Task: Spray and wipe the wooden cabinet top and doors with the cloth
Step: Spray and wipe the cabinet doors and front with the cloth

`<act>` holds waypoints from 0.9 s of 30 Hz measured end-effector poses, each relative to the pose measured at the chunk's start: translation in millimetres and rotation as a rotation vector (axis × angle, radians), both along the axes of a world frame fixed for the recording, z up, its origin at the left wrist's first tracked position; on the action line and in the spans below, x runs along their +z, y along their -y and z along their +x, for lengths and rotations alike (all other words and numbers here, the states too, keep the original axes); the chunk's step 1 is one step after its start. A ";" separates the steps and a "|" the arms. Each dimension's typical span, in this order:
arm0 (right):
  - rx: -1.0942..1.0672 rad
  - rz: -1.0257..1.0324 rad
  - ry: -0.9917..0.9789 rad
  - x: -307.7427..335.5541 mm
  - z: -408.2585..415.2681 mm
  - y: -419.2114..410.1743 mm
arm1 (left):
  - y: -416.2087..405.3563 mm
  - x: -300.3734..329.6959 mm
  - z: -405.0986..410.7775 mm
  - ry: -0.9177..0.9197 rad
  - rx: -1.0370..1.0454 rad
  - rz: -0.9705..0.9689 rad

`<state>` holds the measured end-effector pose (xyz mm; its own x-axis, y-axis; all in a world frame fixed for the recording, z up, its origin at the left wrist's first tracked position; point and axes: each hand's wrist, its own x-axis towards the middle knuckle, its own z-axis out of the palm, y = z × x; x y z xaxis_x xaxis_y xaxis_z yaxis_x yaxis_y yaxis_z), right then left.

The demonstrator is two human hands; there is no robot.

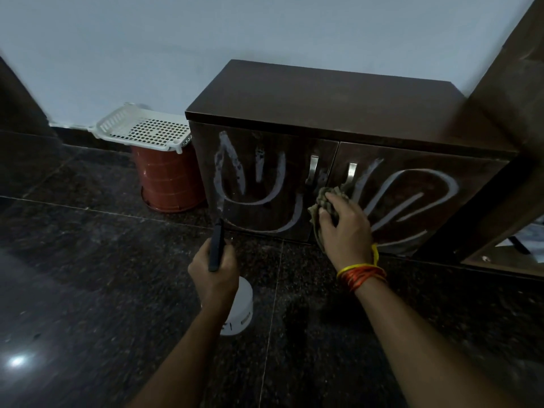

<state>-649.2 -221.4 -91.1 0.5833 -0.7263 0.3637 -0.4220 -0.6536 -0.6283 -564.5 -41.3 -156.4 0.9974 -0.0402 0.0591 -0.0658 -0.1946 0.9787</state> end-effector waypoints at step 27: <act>-0.052 0.094 -0.022 -28.4 -7.7 1.6 | -1.2 -51.3 -50.5 -0.029 -0.315 0.091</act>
<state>-656.9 -223.0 -119.6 0.5508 -0.7864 0.2797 -0.4686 -0.5687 -0.6760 -615.0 -40.1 -207.6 0.9364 -0.3507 0.0125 -0.1086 -0.2558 0.9606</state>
